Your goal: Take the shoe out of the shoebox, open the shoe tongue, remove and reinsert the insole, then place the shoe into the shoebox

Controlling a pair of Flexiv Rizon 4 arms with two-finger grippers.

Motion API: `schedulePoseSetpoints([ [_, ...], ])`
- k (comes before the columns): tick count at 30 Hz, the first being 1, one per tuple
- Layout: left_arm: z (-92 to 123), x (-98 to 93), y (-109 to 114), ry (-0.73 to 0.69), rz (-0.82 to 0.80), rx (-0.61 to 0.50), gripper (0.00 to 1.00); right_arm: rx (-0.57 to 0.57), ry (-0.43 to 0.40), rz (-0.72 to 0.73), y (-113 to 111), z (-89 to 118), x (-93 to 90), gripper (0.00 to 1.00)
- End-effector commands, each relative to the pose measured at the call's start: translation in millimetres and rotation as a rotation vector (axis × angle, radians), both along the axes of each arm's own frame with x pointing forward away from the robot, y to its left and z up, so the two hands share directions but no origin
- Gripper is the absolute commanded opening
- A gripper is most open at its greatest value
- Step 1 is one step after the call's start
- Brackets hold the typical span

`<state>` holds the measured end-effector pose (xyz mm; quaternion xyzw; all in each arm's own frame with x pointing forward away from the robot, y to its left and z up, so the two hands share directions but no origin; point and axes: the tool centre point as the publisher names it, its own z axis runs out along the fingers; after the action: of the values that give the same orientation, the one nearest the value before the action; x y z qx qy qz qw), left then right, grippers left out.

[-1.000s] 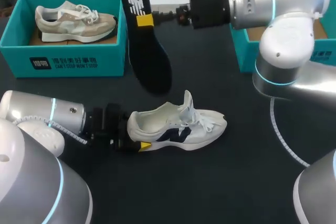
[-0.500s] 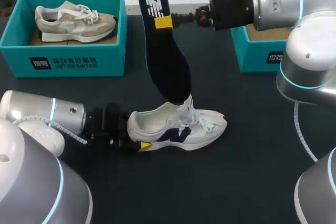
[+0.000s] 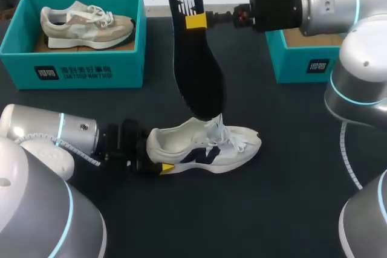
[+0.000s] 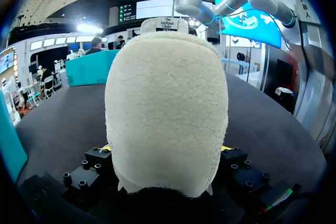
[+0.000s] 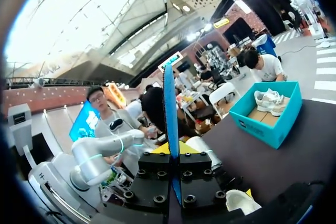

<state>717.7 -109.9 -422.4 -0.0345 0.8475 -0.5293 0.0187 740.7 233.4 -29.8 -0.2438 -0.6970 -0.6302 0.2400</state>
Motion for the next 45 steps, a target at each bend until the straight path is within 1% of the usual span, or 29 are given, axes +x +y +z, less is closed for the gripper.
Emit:
schedulePoseSetpoints([
  [1,-4,-2.0,-1,-0.002,0.003,0.001,0.0,-0.023,0.037,-0.002,-23,7,-13.2,0.0],
  [6,-4,-2.0,-1,-0.002,0.003,0.001,0.0,0.002,0.06,-0.039,-40,14,-29.7,0.0],
  [8,-4,-2.0,-1,-0.002,0.003,0.001,0.0,0.016,0.073,-0.047,-44,14,-36.9,0.0],
  [16,-4,-2.0,-1,-0.002,0.003,0.001,0.0,0.041,0.111,-0.028,-43,14,-65.8,0.0],
  [19,-4,-2.0,-1,-0.002,0.003,0.001,0.0,0.063,0.11,-0.038,-44,14,-75.5,0.0],
  [23,-4,-2.0,-1,-0.002,0.003,0.001,0.0,0.055,0.104,-0.037,-41,16,-82.4,0.0],
  [27,-4,-2.0,-1,-0.002,0.003,0.001,0.0,0.05,0.1,-0.038,-38,21,-93.8,0.0],
  [31,-4,-2.0,-1,-0.002,0.003,0.001,0.0,0.073,0.152,-0.047,-33,24,-106.4,0.0],
  [33,-4,-2.0,-1,-0.002,0.003,0.001,0.0,0.087,0.187,-0.058,-30,25,-111.5,0.0],
  [35,-4,-2.0,-1,-0.002,0.003,0.001,0.0,0.095,0.243,-0.086,-29,25,-116.2,0.0],
  [40,-4,-2.0,-1,-0.002,0.003,0.001,0.0,0.106,0.284,-0.127,-29,25,-124.7,0.0],
  [45,-4,-2.0,-1,-0.002,0.003,0.001,0.0,0.101,0.288,-0.138,-30,24,-125.0,0.0],
])
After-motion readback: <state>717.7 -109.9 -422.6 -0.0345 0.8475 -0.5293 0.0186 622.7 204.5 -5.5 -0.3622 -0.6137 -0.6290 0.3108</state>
